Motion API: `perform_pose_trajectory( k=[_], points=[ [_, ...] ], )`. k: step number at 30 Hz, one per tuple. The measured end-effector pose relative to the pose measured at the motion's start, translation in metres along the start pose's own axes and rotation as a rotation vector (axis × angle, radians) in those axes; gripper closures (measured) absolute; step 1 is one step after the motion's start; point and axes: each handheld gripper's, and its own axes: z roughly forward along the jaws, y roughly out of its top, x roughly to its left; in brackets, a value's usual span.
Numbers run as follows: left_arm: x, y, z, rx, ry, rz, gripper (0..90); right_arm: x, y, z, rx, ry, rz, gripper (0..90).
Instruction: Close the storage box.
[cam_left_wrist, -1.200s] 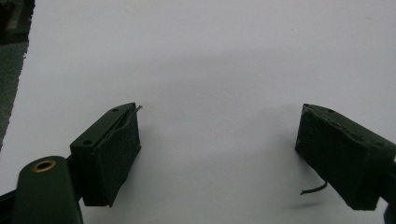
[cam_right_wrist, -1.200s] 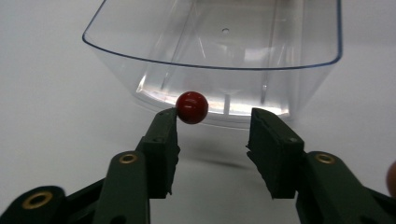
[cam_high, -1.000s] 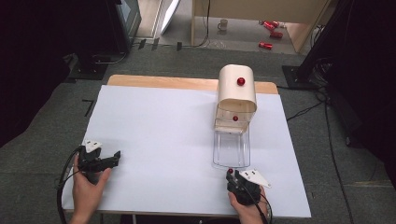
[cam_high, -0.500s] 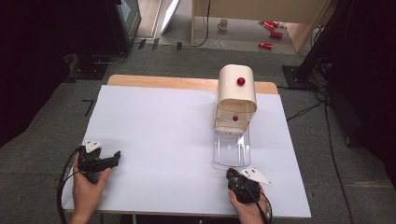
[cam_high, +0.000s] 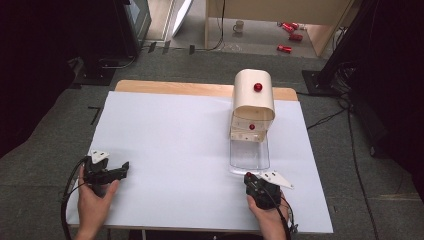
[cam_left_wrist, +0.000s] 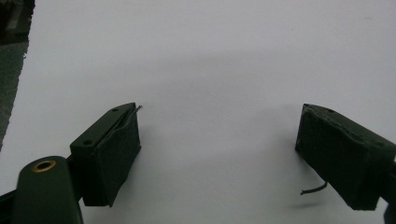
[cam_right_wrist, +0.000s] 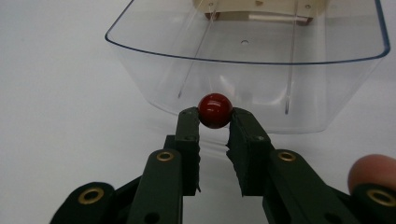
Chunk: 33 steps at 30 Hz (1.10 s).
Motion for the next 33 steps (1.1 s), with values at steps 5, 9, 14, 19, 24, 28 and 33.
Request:
perform_pose_trajectory(
  k=[5, 9, 14, 19, 24, 28, 33],
  points=[
    [0.000, 0.000, 0.000, 0.000, 0.000, 0.000, 13.8, -0.002, 0.007, 0.008, 0.006, -0.001, 0.003, 75.2],
    [0.000, 0.000, 0.000, 0.001, 0.000, 0.001, 13.8, -0.003, 0.016, 0.017, 0.004, -0.006, 0.002, 75.2],
    [0.000, 0.000, 0.000, 0.001, 0.000, 0.001, 13.8, -0.005, 0.022, 0.025, 0.006, -0.013, 0.000, 75.2],
    [0.000, 0.000, 0.000, 0.001, -0.001, 0.001, 13.8, -0.008, 0.029, 0.034, 0.003, -0.017, 0.005, 75.2],
    [0.000, 0.000, 0.000, 0.001, -0.001, 0.001, 13.8, -0.010, 0.034, 0.040, 0.009, -0.020, 0.003, 75.2],
    [0.000, 0.000, 0.000, 0.001, -0.001, 0.001, 13.8, -0.013, 0.041, 0.047, 0.009, -0.025, 0.002, 75.1],
    [0.000, 0.000, 0.000, 0.001, -0.001, 0.001, 13.8, -0.014, 0.048, 0.054, 0.008, -0.032, 0.001, 75.1]
  ],
)
